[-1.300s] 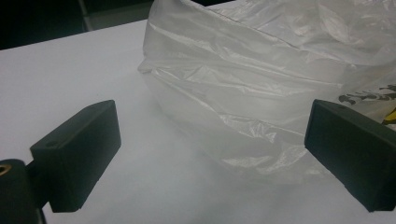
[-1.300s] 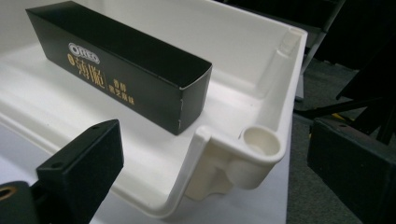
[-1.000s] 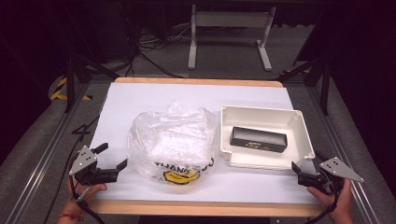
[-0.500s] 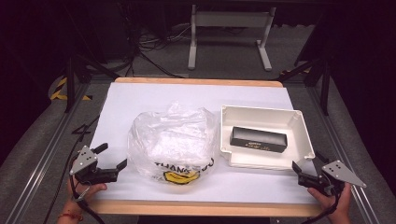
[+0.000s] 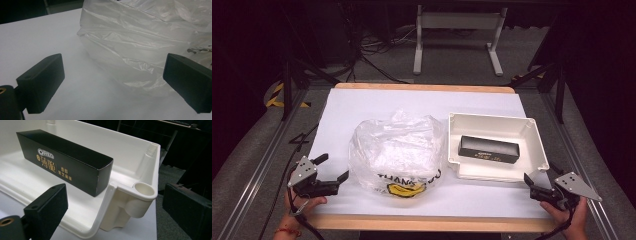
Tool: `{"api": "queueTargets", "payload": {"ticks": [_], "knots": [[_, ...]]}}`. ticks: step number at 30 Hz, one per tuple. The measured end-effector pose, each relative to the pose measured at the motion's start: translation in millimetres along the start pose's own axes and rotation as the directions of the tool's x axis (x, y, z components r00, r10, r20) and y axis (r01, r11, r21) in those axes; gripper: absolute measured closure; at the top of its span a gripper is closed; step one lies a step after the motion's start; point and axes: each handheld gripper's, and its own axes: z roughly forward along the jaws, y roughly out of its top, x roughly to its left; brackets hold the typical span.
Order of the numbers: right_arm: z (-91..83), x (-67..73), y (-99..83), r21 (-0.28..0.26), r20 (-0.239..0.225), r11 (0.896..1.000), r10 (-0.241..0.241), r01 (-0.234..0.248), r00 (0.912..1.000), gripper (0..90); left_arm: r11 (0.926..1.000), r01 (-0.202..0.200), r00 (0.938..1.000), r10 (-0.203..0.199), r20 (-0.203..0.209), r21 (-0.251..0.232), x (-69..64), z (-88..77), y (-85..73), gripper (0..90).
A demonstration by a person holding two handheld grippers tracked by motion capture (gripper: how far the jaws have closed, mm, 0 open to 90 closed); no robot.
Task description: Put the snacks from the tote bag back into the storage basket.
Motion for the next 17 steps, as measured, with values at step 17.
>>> {"api": "queueTargets", "payload": {"ticks": [17], "knots": [[-0.4,2.6,2.6,-0.01,-0.005,1.0,-0.008,0.008,1.0,6.9,1.0,0.003,1.0,-0.003,0.0,0.007,0.5,1.6,-0.3,4.6]]}}
